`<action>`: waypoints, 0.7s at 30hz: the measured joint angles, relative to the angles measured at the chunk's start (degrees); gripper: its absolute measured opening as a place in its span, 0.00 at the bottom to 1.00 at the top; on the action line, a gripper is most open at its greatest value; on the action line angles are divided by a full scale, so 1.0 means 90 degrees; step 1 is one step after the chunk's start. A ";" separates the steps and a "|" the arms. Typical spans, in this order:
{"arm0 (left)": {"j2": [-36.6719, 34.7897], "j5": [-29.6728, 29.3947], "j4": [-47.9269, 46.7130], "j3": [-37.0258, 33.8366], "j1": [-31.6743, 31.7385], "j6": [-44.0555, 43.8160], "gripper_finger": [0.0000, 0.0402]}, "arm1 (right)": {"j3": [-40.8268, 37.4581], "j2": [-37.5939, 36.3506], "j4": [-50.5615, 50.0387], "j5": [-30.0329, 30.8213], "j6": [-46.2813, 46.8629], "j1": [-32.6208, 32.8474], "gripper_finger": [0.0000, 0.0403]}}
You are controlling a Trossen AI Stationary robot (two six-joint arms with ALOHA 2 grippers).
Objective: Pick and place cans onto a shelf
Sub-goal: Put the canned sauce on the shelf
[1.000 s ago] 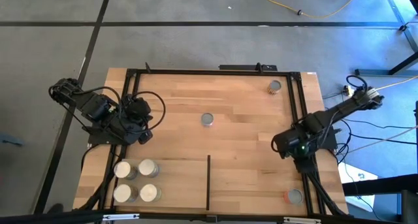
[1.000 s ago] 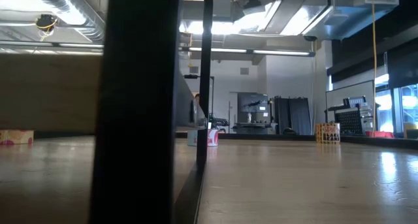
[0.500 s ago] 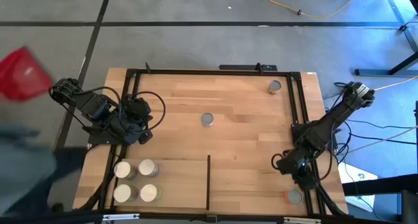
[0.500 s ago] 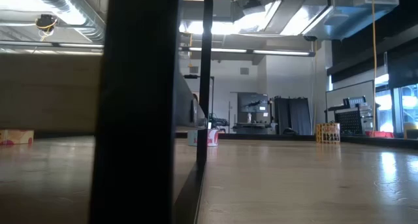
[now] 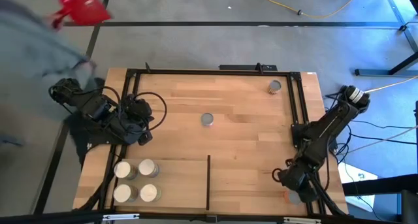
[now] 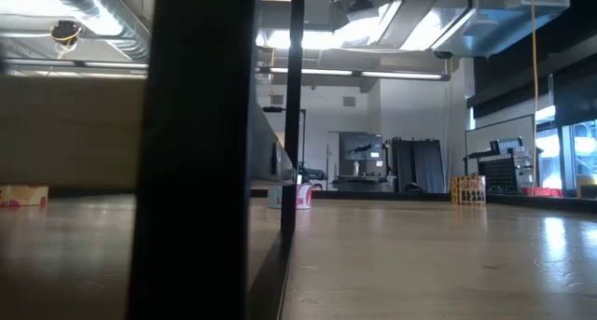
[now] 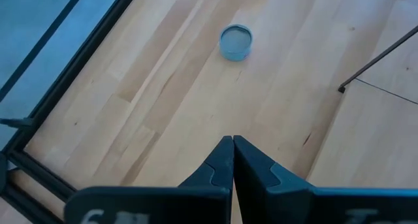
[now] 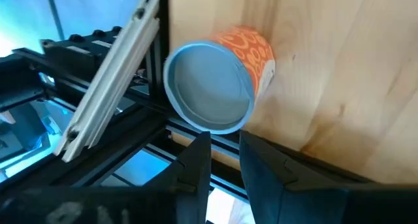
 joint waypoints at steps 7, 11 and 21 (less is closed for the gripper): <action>0.0000 0.0096 0.0027 0.0000 -0.0072 0.0000 0.00 | 0.0000 0.0239 0.0050 0.0093 0.0289 0.0145 0.21; 0.0000 0.0096 0.0124 0.0000 -0.0191 0.0000 0.00 | 0.0000 0.0257 0.0070 0.0387 0.0385 0.0145 0.21; 0.0000 0.0094 0.0385 0.0000 -0.0442 0.0000 0.00 | 0.0000 0.0257 0.0353 0.0664 0.1084 0.0143 0.21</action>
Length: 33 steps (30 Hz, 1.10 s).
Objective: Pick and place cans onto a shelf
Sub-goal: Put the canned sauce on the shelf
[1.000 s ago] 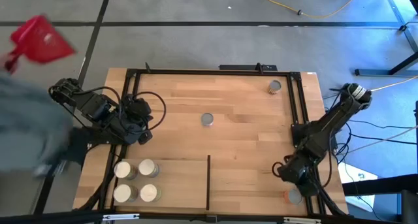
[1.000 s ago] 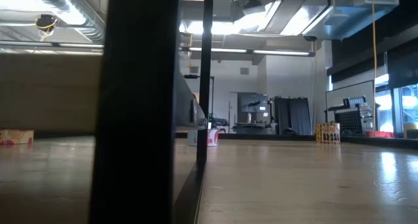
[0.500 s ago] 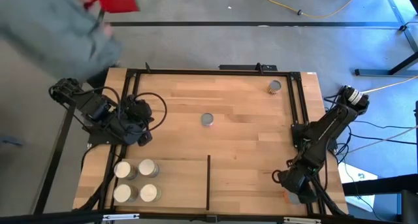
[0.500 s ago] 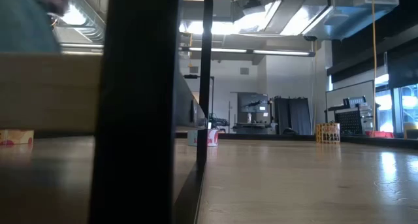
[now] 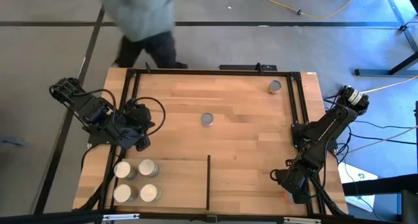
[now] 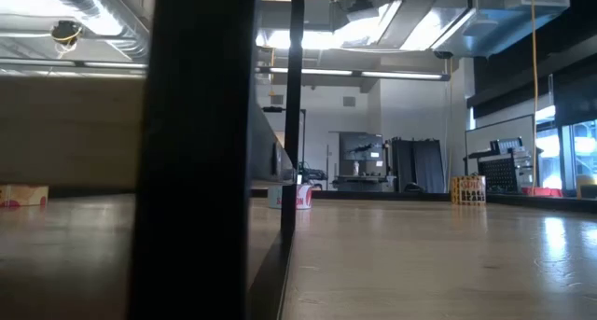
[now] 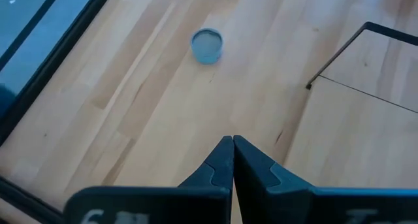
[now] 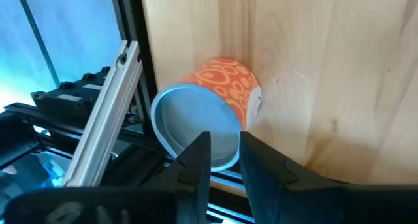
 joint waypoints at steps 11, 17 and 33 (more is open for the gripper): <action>0.0000 -0.0007 0.0001 0.0000 -0.0002 0.0000 0.00 | 0.0000 0.0143 -0.0053 0.0042 0.0204 0.0063 0.21; 0.0000 -0.0010 0.0005 0.0000 -0.0002 -0.0002 0.00 | 0.0000 0.0472 -0.0001 -0.0058 0.0210 0.0241 0.21; 0.0000 -0.0017 0.0095 0.0000 -0.0002 -0.0002 0.00 | 0.0034 0.1003 0.0033 -0.0086 0.0256 0.0272 0.19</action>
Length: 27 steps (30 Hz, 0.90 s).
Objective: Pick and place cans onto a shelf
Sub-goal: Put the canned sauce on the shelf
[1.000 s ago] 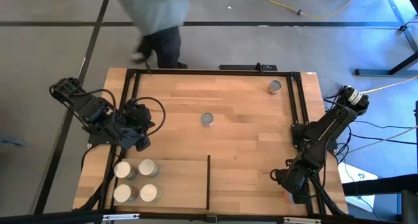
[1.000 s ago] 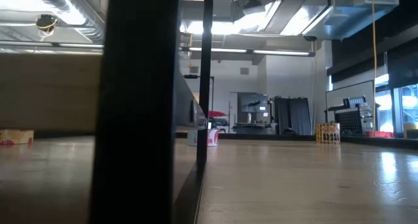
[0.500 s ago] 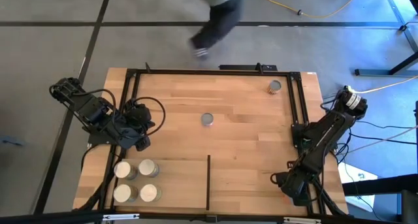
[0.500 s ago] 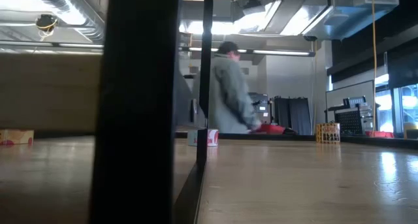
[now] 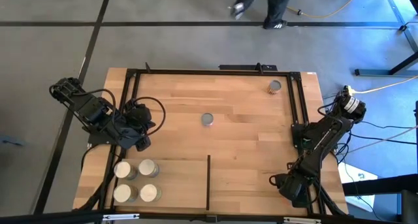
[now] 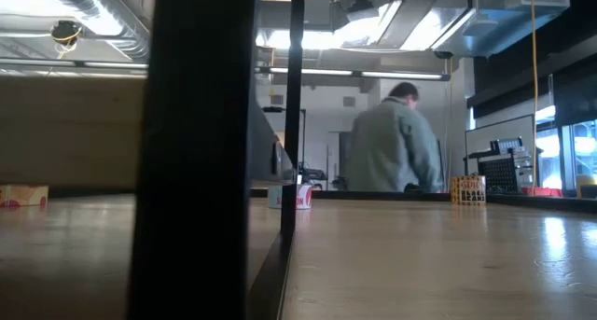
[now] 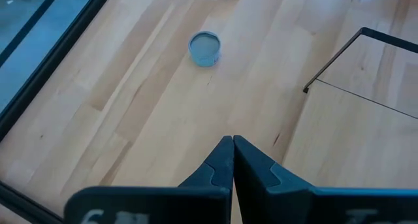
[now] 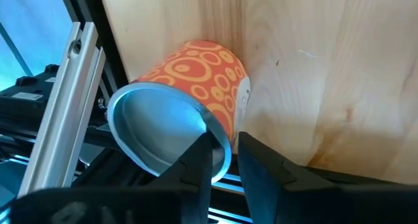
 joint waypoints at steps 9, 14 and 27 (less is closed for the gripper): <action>0.0000 0.0000 0.0001 0.0000 0.0000 0.0000 0.00 | 0.0002 -0.0007 -0.0042 0.0314 0.0520 -0.0014 0.03; 0.0000 -0.0042 0.0000 0.0000 -0.0001 0.0132 0.00 | 0.0227 0.0032 -0.0288 0.0549 0.0462 -0.0061 0.02; 0.0000 -0.0204 0.0112 0.0000 0.0005 0.0132 0.00 | 0.1770 0.0052 -0.1474 0.1404 0.0764 -0.0797 0.02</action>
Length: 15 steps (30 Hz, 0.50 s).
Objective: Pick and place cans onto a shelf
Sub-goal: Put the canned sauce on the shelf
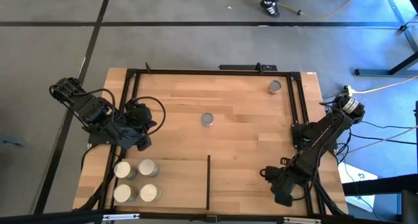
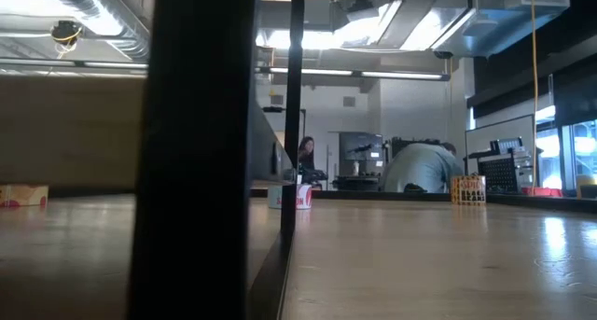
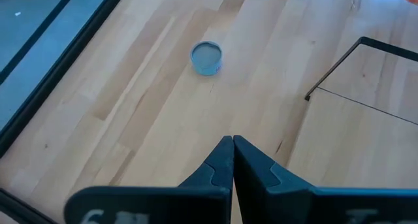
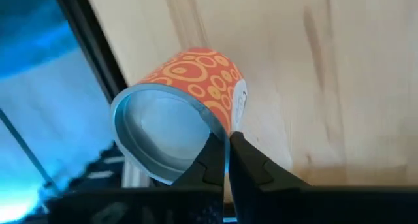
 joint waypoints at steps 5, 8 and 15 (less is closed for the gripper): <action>0.0000 -0.0029 -0.0005 0.0000 0.0000 0.0022 0.00 | 0.0439 -0.0004 -0.0686 -0.0028 -0.0010 -0.0544 0.02; 0.0000 -0.0158 -0.0010 0.0000 0.0000 0.0031 0.00 | 0.0734 -0.0006 -0.1375 0.0065 -0.0177 -0.0980 0.02; 0.0000 -0.0287 -0.0017 0.0000 0.0000 -0.0040 0.00 | 0.1406 -0.0016 -0.2361 0.0186 -0.1469 -0.2204 0.02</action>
